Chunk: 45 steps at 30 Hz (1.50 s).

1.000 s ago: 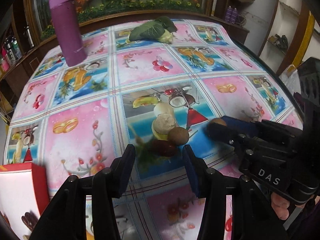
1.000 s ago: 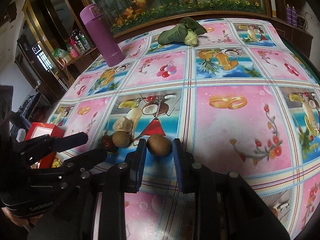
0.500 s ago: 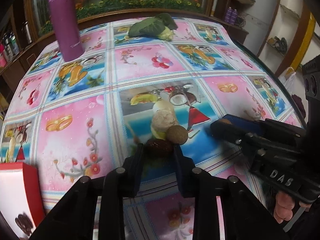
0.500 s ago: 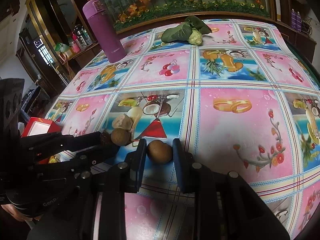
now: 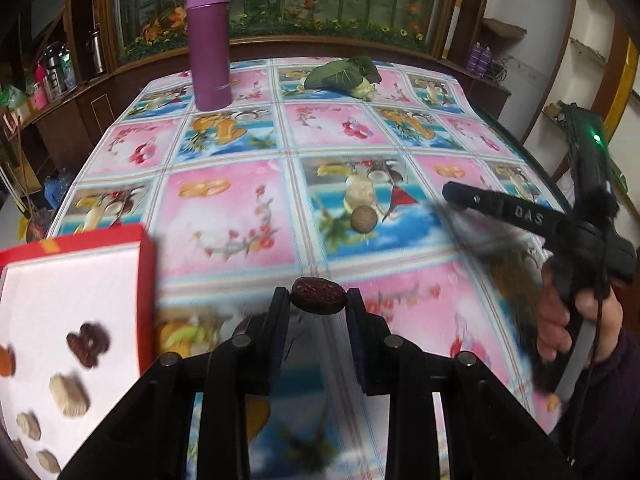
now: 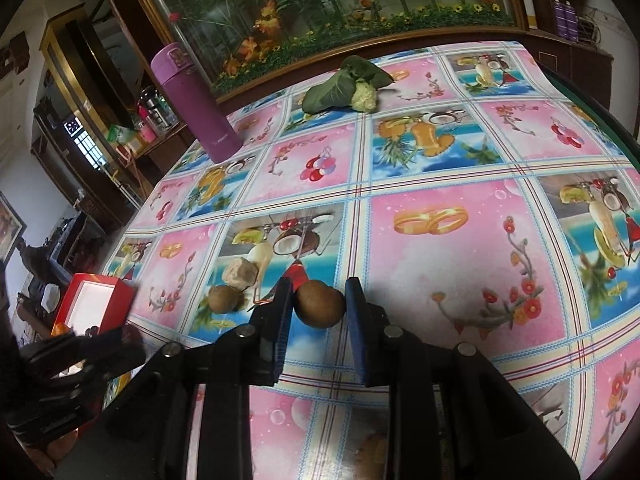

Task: Organize fruits
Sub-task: 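Carry the date and brown fruit over the white tray and open both tools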

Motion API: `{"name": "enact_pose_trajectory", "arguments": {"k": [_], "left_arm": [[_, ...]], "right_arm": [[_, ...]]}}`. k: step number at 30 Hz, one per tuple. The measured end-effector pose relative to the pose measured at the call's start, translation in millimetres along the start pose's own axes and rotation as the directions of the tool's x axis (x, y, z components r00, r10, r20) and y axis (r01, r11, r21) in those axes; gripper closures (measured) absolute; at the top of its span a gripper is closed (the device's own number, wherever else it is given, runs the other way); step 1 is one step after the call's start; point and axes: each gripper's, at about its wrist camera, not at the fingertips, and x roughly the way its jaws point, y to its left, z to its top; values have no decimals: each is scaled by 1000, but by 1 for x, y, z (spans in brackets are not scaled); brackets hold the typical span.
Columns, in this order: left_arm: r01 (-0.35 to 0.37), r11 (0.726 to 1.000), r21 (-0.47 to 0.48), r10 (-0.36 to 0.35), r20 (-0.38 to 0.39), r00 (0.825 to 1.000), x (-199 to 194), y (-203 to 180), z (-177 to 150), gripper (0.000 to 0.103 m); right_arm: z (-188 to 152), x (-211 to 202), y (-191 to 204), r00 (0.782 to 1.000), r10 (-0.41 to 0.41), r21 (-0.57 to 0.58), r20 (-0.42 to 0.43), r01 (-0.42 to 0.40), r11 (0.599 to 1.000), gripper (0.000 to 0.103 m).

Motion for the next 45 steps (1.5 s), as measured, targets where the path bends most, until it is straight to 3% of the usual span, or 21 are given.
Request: {"name": "enact_pose_trajectory", "arguments": {"k": [16, 23, 27, 31, 37, 42, 45], "left_arm": [[-42, 995, -86, 47, 58, 997, -32, 33, -11, 75], [-136, 979, -153, 156, 126, 980, -85, 85, -26, 75], [-212, 955, -205, 241, 128, 962, -110, 130, -34, 75], [-276, 928, -251, 313, 123, 942, -126, 175, -34, 75], [-331, 897, -293, 380, 129, 916, -141, 217, -42, 75], [-352, 880, -319, 389, 59, 919, -132, 243, -64, 75], [-345, 878, -332, 367, 5, 930, -119, 256, -79, 75]], "right_arm": [[-7, -3, 4, 1000, -17, 4, 7, 17, 1000, 75], [-15, -7, 29, 999, 54, -5, -4, -54, 999, 75], [-22, -12, 72, 992, 125, -57, 4, -125, 991, 74], [-24, -7, 131, 969, 246, -96, -32, -248, 964, 74], [-27, 13, 227, 944, 307, -217, -120, -327, 920, 74], [-34, 46, 279, 941, 267, -270, -209, -318, 909, 74], [-36, 65, 301, 933, 245, -280, -265, -317, 906, 74]]}}
